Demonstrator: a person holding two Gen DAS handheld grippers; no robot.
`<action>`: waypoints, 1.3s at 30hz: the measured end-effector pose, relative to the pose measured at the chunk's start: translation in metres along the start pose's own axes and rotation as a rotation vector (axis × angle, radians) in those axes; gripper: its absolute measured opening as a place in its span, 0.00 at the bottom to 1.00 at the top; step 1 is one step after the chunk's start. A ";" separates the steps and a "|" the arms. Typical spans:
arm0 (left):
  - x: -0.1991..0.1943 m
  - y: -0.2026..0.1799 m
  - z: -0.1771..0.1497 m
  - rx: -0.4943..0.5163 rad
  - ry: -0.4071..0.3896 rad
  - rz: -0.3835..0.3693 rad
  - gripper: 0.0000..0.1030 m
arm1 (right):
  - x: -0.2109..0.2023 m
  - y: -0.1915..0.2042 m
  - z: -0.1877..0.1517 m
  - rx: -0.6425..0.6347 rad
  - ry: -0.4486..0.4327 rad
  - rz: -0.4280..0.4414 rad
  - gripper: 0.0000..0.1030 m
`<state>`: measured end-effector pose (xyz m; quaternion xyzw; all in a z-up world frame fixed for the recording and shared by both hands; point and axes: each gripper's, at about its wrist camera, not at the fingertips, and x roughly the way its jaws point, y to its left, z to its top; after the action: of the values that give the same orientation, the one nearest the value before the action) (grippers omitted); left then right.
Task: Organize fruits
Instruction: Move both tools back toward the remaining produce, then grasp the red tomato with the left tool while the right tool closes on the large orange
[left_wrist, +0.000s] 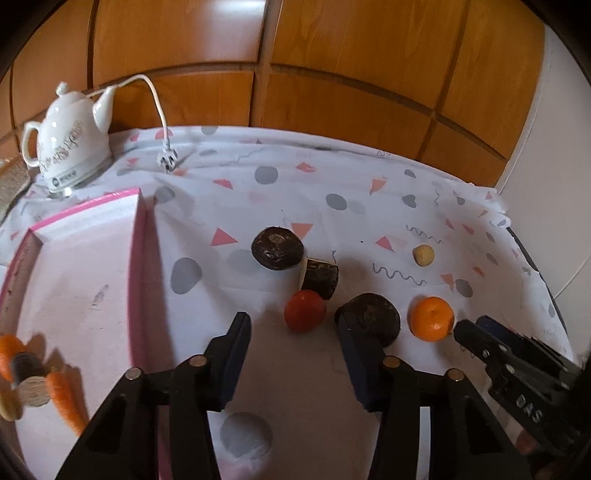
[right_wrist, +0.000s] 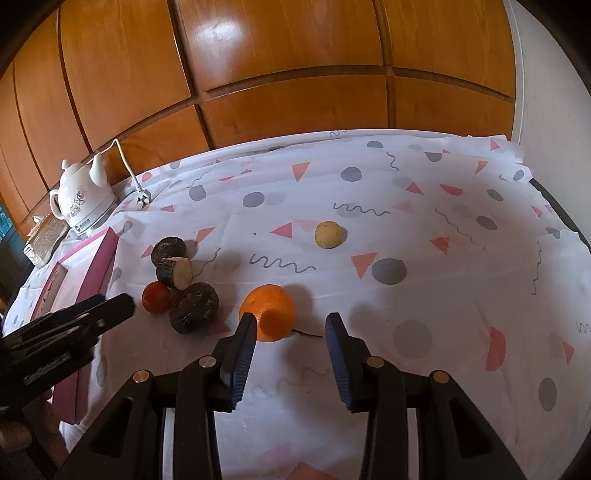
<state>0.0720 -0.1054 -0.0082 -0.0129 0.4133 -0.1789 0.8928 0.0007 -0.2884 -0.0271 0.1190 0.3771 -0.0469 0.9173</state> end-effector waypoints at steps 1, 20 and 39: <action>0.003 0.000 0.001 -0.005 -0.001 0.001 0.48 | 0.000 0.000 0.000 0.000 0.000 0.000 0.38; 0.043 0.000 0.001 -0.038 0.020 0.015 0.29 | 0.008 -0.003 0.002 -0.028 0.001 0.039 0.38; 0.045 0.000 -0.002 -0.025 0.007 0.035 0.27 | 0.034 0.020 0.010 -0.178 0.023 0.078 0.41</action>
<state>0.0975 -0.1197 -0.0420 -0.0161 0.4188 -0.1579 0.8941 0.0354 -0.2719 -0.0410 0.0519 0.3852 0.0239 0.9211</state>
